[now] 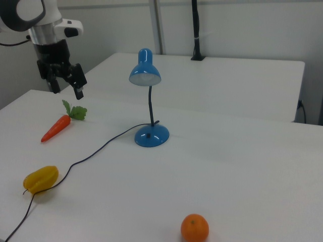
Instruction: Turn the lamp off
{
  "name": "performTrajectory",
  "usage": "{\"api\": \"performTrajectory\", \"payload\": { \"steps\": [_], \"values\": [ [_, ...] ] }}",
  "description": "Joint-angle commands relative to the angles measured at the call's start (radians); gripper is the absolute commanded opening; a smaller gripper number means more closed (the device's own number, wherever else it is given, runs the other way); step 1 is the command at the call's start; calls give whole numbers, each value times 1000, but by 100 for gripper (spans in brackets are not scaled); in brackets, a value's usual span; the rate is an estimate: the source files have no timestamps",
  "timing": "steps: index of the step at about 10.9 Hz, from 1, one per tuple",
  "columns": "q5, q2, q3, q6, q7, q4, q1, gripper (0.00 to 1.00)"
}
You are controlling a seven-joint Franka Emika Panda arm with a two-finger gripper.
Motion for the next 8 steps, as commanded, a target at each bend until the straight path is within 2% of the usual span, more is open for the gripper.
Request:
{"api": "performTrajectory", "payload": {
  "steps": [1,2,8],
  "values": [
    [7,17,-9,78,-142,1,3,100],
    [9,19,-14,98,-192,3,3,100],
    [13,16,-19,89,-184,1,5,100]
  ]
}}
